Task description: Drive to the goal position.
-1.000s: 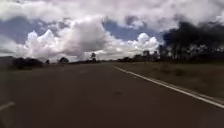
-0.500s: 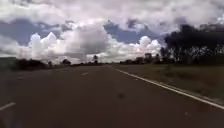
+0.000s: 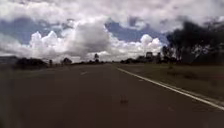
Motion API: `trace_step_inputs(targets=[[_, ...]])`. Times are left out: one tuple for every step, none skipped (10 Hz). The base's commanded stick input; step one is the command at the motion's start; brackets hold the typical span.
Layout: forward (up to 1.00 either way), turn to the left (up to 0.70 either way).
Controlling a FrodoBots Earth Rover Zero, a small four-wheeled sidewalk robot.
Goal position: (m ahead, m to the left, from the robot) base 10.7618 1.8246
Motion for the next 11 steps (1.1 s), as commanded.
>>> trace_step_inputs(targets=[[1.00,0.00],[1.00,0.00],[1.00,0.00],[1.00,0.00],[1.00,-0.14],[1.00,-0.29],[1.00,-0.27],[1.00,-0.10],[1.00,0.00],[1.00,0.00],[1.00,0.00]])
